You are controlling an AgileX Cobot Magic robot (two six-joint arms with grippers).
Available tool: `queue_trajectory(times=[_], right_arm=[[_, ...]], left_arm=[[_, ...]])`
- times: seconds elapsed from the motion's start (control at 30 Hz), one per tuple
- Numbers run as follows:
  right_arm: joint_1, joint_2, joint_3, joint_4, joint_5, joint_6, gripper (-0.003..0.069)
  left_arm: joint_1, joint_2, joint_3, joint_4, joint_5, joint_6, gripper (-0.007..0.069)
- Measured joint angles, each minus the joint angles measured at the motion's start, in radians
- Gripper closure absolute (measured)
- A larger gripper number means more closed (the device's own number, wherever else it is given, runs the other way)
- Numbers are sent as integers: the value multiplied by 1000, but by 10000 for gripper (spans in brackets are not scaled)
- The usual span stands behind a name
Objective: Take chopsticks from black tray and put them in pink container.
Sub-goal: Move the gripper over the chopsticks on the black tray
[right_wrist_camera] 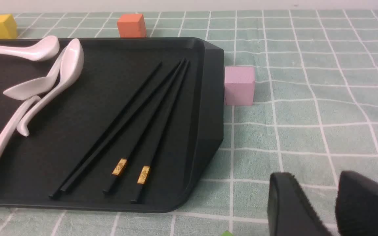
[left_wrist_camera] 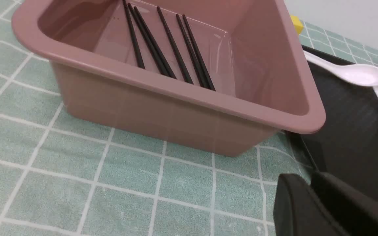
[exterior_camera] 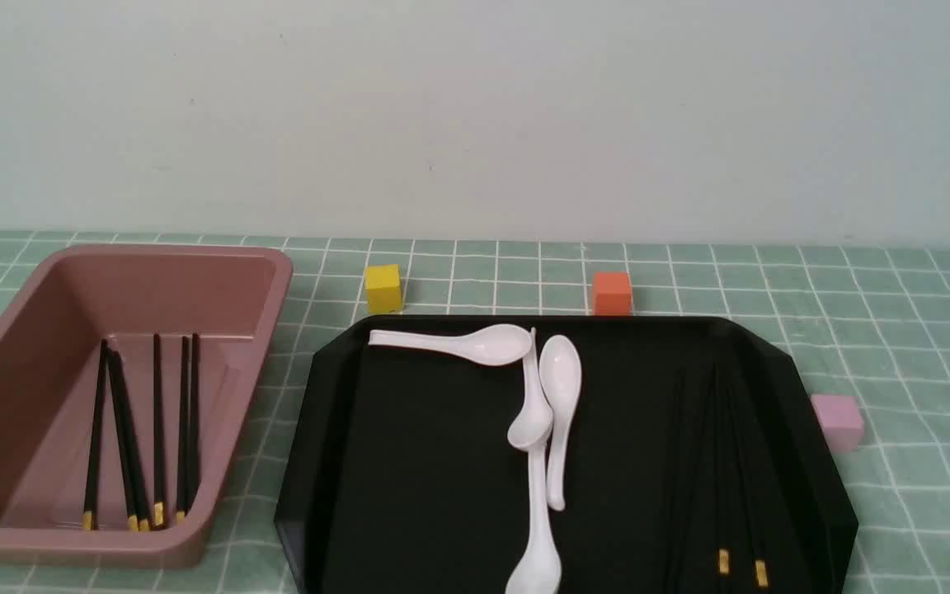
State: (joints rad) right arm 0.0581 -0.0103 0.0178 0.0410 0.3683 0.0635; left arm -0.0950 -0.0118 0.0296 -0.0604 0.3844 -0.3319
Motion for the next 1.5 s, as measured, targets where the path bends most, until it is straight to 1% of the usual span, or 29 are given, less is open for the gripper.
queue_trajectory(times=[1.4,1.5], right_arm=[[0,0,0,-2,0,0,419],[0,0,0,16,-5,7,419]], left_arm=[[0,0,0,0,0,0,543],[0,0,0,0,0,0,543]])
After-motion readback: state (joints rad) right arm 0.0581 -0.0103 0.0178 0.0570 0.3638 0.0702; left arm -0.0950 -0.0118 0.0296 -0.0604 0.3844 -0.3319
